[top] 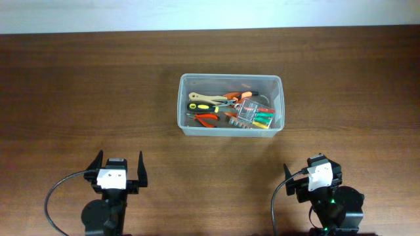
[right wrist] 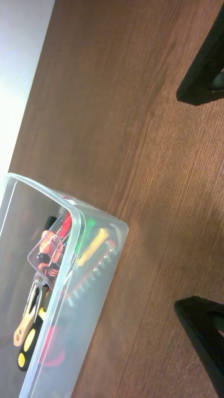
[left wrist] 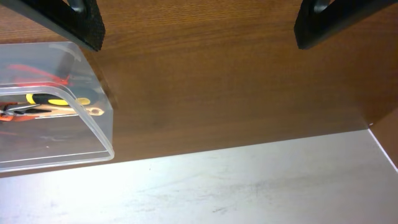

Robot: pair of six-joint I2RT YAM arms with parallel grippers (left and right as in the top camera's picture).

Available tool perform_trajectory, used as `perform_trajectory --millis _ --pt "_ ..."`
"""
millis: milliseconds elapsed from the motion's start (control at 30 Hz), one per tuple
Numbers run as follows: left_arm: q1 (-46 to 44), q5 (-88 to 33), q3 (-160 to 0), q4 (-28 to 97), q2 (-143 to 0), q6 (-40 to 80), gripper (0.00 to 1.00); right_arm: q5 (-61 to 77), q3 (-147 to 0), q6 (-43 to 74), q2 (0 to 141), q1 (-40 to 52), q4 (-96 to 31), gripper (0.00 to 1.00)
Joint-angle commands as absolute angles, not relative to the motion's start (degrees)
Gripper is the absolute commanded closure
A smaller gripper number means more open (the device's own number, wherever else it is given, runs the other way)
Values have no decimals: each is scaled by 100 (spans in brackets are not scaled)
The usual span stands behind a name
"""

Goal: Pack container

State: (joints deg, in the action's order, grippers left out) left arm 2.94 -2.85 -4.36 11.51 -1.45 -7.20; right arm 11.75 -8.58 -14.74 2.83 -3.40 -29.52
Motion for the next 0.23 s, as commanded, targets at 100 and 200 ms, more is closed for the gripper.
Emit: perform_trajectory --millis 100,200 --pt "266 -368 -357 1140 -89 -668 1 1203 -823 -1385 235 -388 -2956 1" --pt "266 -368 -357 1140 -89 -668 1 1203 -823 -1385 235 -388 -2956 1"
